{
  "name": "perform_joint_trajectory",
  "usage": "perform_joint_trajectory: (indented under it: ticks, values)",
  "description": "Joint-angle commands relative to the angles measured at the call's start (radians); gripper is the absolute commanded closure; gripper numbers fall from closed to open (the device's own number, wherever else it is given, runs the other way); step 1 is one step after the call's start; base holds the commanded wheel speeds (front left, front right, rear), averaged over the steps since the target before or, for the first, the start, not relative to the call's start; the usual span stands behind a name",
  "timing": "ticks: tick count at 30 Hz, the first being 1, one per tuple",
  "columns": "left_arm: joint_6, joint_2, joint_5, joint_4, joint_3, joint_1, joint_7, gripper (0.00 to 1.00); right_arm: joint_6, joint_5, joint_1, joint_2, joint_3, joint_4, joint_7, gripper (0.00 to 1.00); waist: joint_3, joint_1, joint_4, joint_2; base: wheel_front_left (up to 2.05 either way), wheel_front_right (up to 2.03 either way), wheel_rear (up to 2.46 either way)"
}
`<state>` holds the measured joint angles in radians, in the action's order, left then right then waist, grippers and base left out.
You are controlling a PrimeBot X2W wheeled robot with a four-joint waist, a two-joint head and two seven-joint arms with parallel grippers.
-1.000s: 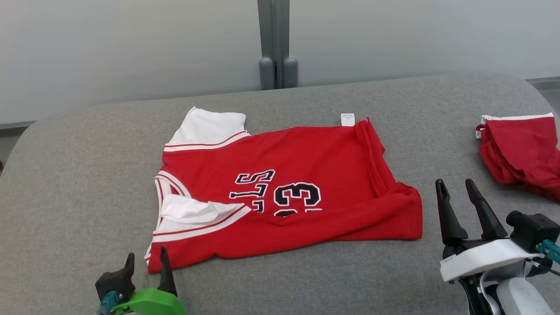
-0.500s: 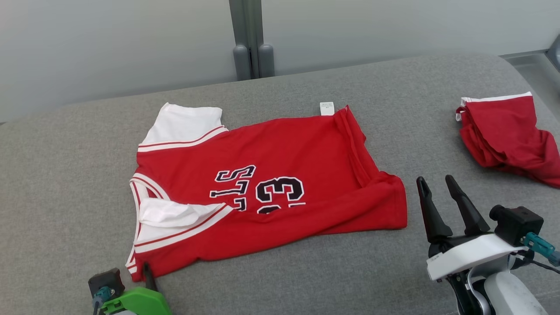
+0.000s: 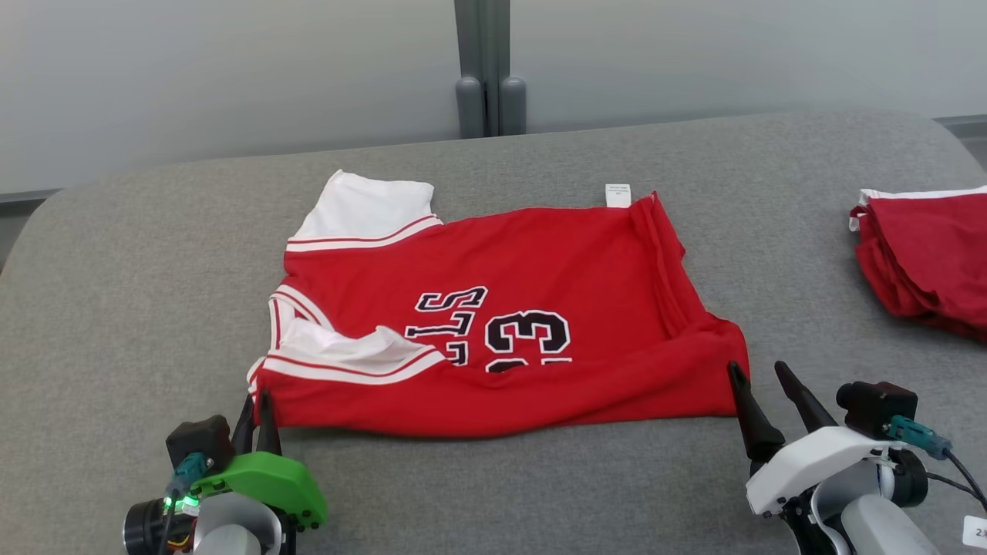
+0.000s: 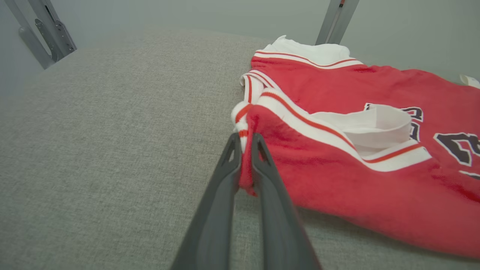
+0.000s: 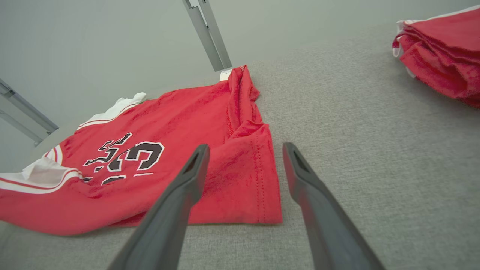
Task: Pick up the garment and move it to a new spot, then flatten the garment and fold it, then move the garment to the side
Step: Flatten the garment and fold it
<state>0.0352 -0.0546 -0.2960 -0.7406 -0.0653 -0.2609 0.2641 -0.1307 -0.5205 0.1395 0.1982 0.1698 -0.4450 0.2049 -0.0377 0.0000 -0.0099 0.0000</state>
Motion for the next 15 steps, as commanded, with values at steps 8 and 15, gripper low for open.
perform_joint_trajectory:
  ticks: [8, 15]
  values:
    - [-0.022, 0.002, 0.014, 0.128, -0.036, 0.055, 0.0, 1.0, 0.0, 0.016, 0.099, -0.032, -0.043, -0.256, -0.061, 0.0, -0.003, 0.0, 0.082, 0.0, 0.0, 0.0, 0.0]
    - [-0.012, 0.002, -0.018, 0.149, -0.085, 0.067, 0.0, 1.0, 0.0, 0.011, 0.155, -0.047, -0.052, -0.408, -0.071, 0.0, -0.009, 0.0, 0.105, 0.0, 0.0, 0.0, 0.0]
